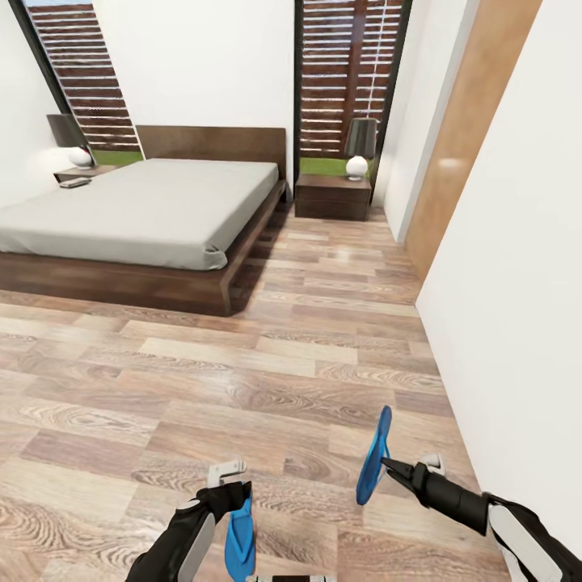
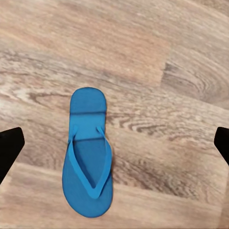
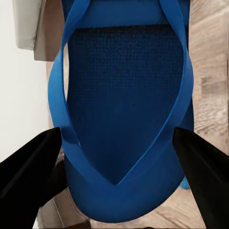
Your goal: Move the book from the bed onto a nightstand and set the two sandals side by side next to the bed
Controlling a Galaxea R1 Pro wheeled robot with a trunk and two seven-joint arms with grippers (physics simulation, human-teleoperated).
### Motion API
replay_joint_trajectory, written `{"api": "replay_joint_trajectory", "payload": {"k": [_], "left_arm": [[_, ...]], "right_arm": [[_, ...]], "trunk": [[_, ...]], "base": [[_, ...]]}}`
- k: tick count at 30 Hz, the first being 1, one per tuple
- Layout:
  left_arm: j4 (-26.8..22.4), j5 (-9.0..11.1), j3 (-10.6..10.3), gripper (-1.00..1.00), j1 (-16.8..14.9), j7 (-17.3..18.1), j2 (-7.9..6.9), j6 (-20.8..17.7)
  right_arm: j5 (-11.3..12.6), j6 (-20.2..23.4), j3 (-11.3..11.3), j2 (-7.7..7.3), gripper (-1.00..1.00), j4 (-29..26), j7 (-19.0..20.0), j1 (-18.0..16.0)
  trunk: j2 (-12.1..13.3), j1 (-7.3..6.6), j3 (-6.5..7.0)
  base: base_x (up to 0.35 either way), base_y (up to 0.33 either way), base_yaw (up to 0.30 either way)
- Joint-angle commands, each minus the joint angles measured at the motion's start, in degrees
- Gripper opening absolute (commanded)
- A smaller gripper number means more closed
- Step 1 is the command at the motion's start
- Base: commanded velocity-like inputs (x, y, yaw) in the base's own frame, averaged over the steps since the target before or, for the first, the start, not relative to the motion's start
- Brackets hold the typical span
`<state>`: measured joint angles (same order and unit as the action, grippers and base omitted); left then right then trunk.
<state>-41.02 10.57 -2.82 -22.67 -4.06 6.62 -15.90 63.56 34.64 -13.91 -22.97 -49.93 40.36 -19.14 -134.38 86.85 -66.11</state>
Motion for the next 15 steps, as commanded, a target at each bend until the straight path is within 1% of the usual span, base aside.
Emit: {"api": "replay_joint_trajectory", "payload": {"k": [1,2,3,4,6,8,9,11,15], "left_arm": [[-0.1,0.6,-0.2,1.0,0.0,-0.4,-0.03,-0.3],[-0.1,0.6,-0.2,1.0,0.0,-0.4,0.0,-0.3],[-0.1,0.6,-0.2,1.0,0.0,-0.4,0.09,-0.3],[-0.1,0.6,-0.2,1.0,0.0,-0.4,0.15,-0.3],[-0.1,0.6,-0.3,1.0,0.0,-0.4,0.3,-0.3],[-0.1,0.6,-0.3,1.0,0.0,-0.4,0.4,-0.3],[0.0,0.6,-0.3,1.0,0.0,-0.4,0.45,-0.3],[0.0,0.6,-0.3,1.0,0.0,-0.4,0.48,-0.3],[0.0,0.6,-0.3,1.0,0.0,-0.4,0.49,-0.3]], "right_arm": [[0.4,0.3,1.0,-0.05,-1.0,0.1,-0.1,0.0],[0.5,0.3,4.1,-0.05,-1.0,0.1,-0.1,0.0],[0.5,0.3,6.3,-0.05,-1.0,0.1,-0.1,0.0],[0.5,0.3,7.4,-0.05,-1.0,0.2,-0.1,0.0],[0.5,0.3,11.9,-0.05,-1.0,0.2,-0.1,0.0],[0.4,0.3,15.2,-0.05,-1.0,0.2,-0.1,0.0],[0.4,0.3,16.1,-0.05,-1.0,0.2,0.0,-0.1],[0.4,0.3,16.6,-0.04,-1.0,0.2,0.0,0.0],[0.4,0.3,16.9,-0.01,-1.0,0.2,0.0,-0.1]], "trunk": [[-0.4,0.22,-0.23],[-0.8,0.44,-0.41],[-1.2,0.65,-0.59],[-1.6,0.87,-0.77],[-2.4,1.31,-1.13],[-3.2,1.75,-1.49],[-3.6,1.97,-1.67],[-4.4,2.41,-2.03],[-6.0,3.29,-2.74]], "base": [[0.0,0.0,0.0],[0.0,0.0,0.0],[0.0,0.0,0.0],[0.0,0.0,0.0],[0.0,0.0,0.0],[0.0,0.0,0.0],[0.0,0.0,0.0],[0.0,0.0,0.0],[0.0,0.0,0.0]]}}
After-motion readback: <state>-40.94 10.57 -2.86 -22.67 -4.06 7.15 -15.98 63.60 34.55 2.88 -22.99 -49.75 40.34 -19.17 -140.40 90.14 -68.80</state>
